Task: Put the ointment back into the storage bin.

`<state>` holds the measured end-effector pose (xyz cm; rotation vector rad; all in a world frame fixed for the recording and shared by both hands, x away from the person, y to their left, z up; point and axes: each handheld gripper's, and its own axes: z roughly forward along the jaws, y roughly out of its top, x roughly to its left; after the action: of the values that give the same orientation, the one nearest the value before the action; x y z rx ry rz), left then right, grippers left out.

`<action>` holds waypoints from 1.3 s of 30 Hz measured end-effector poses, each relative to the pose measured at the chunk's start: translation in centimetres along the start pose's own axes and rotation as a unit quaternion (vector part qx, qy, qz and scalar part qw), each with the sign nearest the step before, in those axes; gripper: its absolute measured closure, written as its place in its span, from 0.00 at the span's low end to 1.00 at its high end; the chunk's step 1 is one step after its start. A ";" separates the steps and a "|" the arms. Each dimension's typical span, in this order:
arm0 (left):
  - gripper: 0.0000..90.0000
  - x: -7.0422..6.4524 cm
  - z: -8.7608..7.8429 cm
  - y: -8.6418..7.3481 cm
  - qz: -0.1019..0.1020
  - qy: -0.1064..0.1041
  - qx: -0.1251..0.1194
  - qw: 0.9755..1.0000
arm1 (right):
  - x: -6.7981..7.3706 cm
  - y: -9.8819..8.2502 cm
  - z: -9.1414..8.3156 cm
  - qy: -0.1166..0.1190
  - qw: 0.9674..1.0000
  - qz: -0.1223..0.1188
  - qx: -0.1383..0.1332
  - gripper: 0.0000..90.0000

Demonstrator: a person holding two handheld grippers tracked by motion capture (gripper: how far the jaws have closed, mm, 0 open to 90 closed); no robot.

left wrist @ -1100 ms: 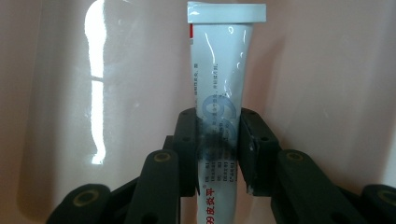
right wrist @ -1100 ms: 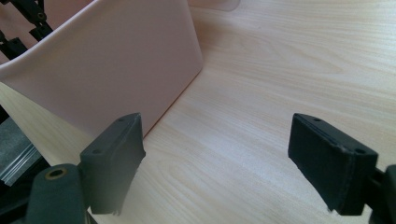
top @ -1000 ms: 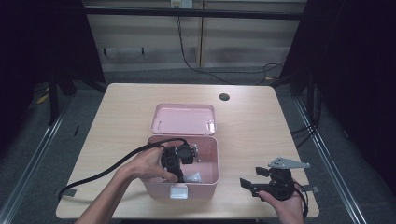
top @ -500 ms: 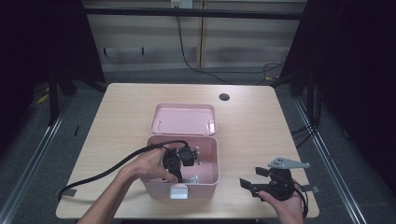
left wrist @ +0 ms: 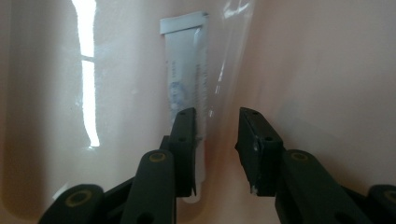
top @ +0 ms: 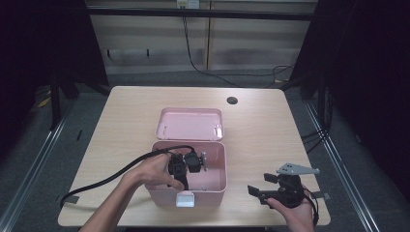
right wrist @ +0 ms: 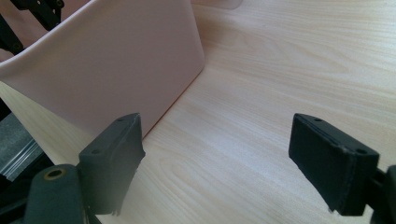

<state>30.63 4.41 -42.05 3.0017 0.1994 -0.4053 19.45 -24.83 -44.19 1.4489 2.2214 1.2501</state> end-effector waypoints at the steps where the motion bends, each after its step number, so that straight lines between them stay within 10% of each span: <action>1: 0.74 0.1 0.0 0.0 0.000 -0.001 -0.001 1.000 | 0.0 0.0 0.0 0.000 1.000 0.000 0.000 0.19; 39: 0.58 -1.7 -6.1 -3.1 -0.029 0.087 -0.087 0.992 | 0.0 0.0 0.0 0.000 1.000 0.001 0.000 0.19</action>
<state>30.15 7.98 -36.04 2.8623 0.3209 -0.1233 19.45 -24.85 -44.19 1.4505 2.2221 1.2508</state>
